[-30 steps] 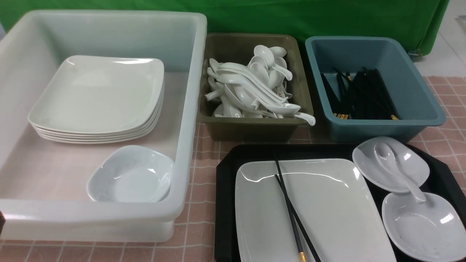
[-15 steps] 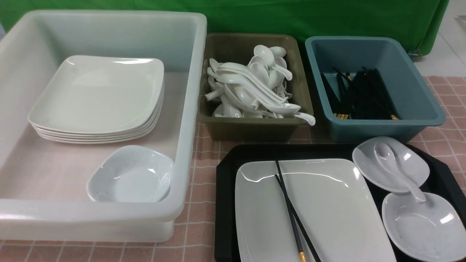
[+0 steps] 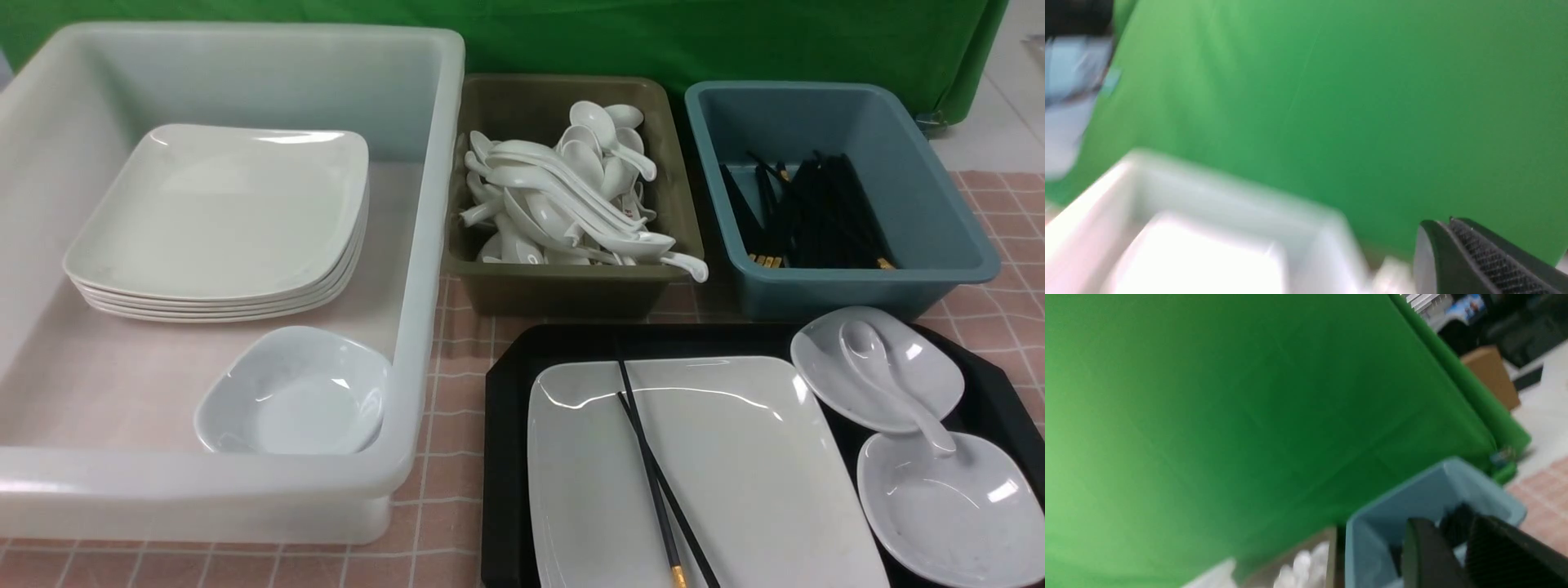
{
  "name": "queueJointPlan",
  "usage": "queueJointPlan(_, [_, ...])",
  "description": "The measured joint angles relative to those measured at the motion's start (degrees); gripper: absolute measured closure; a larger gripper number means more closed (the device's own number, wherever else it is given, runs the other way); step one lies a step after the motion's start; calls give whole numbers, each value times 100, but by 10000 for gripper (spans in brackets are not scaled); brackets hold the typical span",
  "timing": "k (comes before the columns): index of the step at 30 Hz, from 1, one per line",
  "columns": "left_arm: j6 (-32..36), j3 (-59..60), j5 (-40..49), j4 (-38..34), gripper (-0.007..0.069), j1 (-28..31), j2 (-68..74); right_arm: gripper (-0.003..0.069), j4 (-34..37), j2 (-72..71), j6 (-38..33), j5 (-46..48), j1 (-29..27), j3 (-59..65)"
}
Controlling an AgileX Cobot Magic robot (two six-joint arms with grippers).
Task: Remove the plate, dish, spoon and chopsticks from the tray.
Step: Use the right arm to grab a soup spoon from the plate
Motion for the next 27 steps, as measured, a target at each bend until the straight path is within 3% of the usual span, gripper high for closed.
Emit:
queueJointPlan(4, [968,-635,1913,-451,619,0,1199,620,-242,572,-457,2165,407,-1419])
queueJointPlan(7, [1833,-709,2389,-711,619,0,2194,629,-319,1761,-1490,4325,951,-2740])
queueJointPlan(11, [2350,-759,2302,-910,619,0,3281,629,-496,3690,-2065,6807,1674,-4099])
queueJointPlan(16, [3002,-788,2240,-1576,619,-32,4000,629,-910,5030,-2298,7239,1880,-4871])
queueJointPlan(18, [3277,-788,2155,-1884,628,-362,4210,629,-1043,5743,-2469,7387,1601,-5322])
queueJointPlan(21, [3341,-834,1901,-1987,634,-1154,4229,629,-753,6526,-2962,7407,1013,-5783])
queueJointPlan(25, [2875,-1084,1561,-1978,636,-2683,4425,623,-107,7669,-3518,7257,154,-6422])
queueJointPlan(27, [2559,-1261,1508,-1966,636,-3223,4645,601,-26,8091,-3552,7169,-13,-6644])
